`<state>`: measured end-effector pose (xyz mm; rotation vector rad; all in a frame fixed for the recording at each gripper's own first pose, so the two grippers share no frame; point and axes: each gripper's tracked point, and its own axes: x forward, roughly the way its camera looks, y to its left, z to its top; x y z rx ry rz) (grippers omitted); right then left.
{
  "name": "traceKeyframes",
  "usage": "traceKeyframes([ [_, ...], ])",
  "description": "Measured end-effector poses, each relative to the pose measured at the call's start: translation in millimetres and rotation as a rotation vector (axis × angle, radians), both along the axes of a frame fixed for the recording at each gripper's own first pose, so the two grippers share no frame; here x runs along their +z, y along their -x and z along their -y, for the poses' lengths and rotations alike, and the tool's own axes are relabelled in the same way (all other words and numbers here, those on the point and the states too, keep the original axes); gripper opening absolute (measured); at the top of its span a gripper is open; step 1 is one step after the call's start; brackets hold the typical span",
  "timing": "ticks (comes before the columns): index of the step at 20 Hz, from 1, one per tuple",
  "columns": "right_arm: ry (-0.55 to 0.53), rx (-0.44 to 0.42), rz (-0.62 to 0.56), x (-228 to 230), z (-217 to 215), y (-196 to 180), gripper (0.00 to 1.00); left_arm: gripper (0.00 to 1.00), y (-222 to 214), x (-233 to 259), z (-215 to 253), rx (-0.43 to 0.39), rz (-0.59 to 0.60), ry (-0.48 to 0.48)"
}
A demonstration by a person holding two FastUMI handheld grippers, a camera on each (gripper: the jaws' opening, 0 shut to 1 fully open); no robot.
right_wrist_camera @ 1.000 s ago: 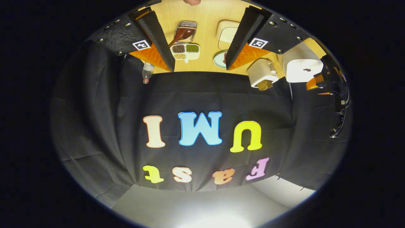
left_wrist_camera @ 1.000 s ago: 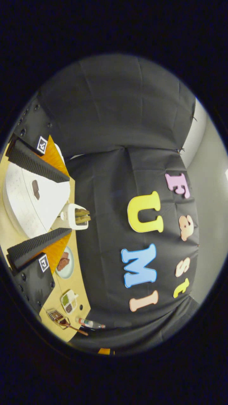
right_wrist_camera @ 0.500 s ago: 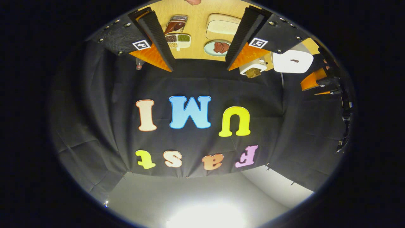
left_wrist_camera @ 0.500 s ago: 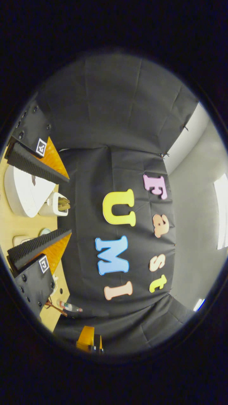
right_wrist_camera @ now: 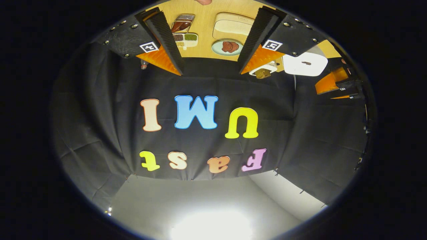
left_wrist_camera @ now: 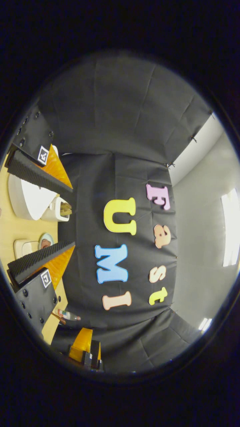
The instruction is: Close the left gripper, press the button to open the rice cooker; take a wooden spoon from the chopstick holder with the right hand, scoop a spoonful of rice and pour it into the rice cooker, then put the wooden spoon back into the chopstick holder.
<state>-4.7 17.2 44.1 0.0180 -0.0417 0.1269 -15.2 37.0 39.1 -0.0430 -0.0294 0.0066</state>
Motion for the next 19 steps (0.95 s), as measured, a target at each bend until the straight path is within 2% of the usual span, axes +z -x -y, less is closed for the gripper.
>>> traceKeyframes([
  [4, -0.009, -0.011, 0.004, 1.6, 0.3, -0.2, 0.97, 0.97, 2.8, 9.1, -8.7, 0.011, 0.022, -0.011],
  [5, -0.006, -0.014, 0.005, 0.8, 0.7, 0.1, 0.97, 0.90, 3.0, 11.6, -8.3, 0.007, 0.026, -0.013],
  [9, -0.006, -0.025, 0.006, 0.7, -0.6, 0.4, 0.97, 0.90, 2.5, 15.0, -10.1, -0.003, 0.035, -0.018],
  [10, -0.010, -0.025, 0.005, 1.3, 4.5, -9.0, 0.97, 1.00, 2.4, 13.9, -10.5, -0.004, 0.033, -0.017],
  [13, -0.014, -0.031, 0.010, 4.1, 3.9, -9.2, 0.97, 1.00, 0.7, 13.6, -11.5, -0.016, 0.030, -0.007],
  [16, -0.018, -0.039, 0.020, 9.1, 0.0, -7.6, 0.97, 0.90, -1.5, 13.6, -14.0, -0.027, 0.031, -0.006],
  [17, -0.020, -0.043, 0.022, 10.0, -1.8, -7.9, 0.97, 0.90, -2.0, 15.1, -15.0, -0.031, 0.036, -0.009],
  [18, -0.021, -0.046, 0.023, 10.8, -3.2, -8.3, 0.97, 1.00, -2.2, 14.6, -16.3, -0.033, 0.040, -0.013],
  [19, -0.022, -0.049, 0.022, 10.0, -4.8, -8.6, 0.97, 0.90, -3.1, 15.1, -17.8, -0.037, 0.043, -0.019],
])
